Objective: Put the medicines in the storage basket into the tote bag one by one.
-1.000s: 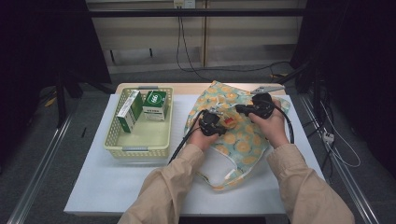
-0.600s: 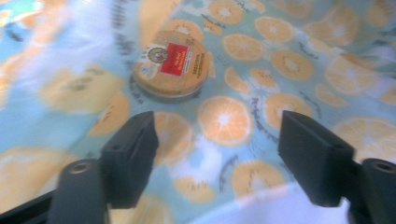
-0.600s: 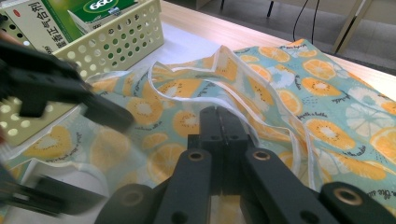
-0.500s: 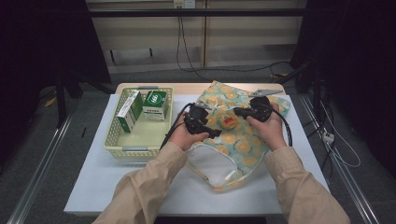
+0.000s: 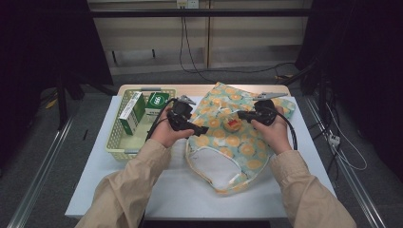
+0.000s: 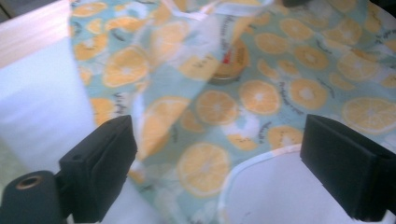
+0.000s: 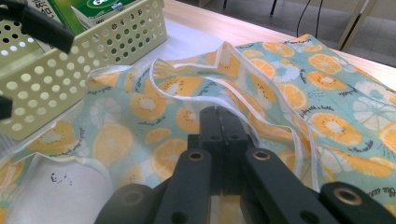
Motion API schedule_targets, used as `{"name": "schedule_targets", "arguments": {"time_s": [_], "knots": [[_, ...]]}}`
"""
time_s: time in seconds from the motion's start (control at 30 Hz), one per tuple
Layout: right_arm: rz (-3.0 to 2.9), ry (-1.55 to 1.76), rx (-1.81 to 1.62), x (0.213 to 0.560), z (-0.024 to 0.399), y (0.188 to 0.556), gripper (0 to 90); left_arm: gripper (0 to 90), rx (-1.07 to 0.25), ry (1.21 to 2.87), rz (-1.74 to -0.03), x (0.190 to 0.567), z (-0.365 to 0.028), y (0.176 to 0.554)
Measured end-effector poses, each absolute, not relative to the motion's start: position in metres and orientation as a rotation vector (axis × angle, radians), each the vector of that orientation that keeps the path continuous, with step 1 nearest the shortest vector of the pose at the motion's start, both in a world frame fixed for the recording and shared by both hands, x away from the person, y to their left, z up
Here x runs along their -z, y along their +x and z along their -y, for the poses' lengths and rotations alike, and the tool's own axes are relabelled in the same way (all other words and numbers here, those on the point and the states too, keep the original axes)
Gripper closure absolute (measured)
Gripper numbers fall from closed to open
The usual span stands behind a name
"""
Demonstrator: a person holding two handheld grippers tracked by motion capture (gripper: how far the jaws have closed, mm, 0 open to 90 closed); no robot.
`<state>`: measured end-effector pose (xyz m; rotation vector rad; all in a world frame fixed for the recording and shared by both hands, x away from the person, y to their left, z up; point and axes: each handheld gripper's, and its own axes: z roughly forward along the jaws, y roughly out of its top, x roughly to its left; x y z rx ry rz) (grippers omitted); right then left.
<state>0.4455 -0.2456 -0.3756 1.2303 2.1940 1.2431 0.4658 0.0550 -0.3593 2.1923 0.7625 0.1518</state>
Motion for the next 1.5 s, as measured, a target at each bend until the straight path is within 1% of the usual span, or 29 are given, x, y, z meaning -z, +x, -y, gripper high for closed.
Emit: {"name": "schedule_targets", "arguments": {"time_s": [0.07, 0.1, 0.23, 0.5, 0.73, 0.93, 1.03, 1.33, 1.5], "knots": [[-2.194, 1.227, -1.246, 0.375, 0.245, 0.446, 90.0, 6.8, -0.195, 2.186, -0.797, 0.356, -0.061, 0.467], [-2.193, 1.227, -1.247, 0.375, 0.245, 0.446, 90.0, 6.9, -0.172, 2.189, -0.784, 0.354, -0.065, 0.47], [-2.189, 1.231, -1.249, 0.375, 0.247, 0.446, 90.0, 6.9, -0.186, 2.181, -0.813, 0.35, -0.078, 0.476], [-2.189, 1.23, -1.246, 0.375, 0.248, 0.446, 90.0, 7.4, -0.251, 2.185, -0.853, 0.345, -0.104, 0.492], [-2.19, 1.228, -1.251, 0.375, 0.247, 0.446, 90.0, 8.3, -0.29, 2.15, -0.929, 0.348, -0.126, 0.504], [-2.188, 1.228, -1.253, 0.375, 0.248, 0.447, 90.0, 9.1, -0.326, 2.14, -0.944, 0.349, -0.137, 0.512], [-2.187, 1.231, -1.256, 0.375, 0.249, 0.447, 90.0, 9.3, -0.317, 2.143, -0.976, 0.353, -0.141, 0.518], [-2.191, 1.233, -1.256, 0.376, 0.249, 0.448, 90.0, 9.3, -0.355, 2.123, -1.034, 0.357, -0.151, 0.531], [-2.192, 1.231, -1.254, 0.376, 0.249, 0.448, 90.0, 9.3, -0.374, 2.14, -1.066, 0.359, -0.16, 0.539]]}}
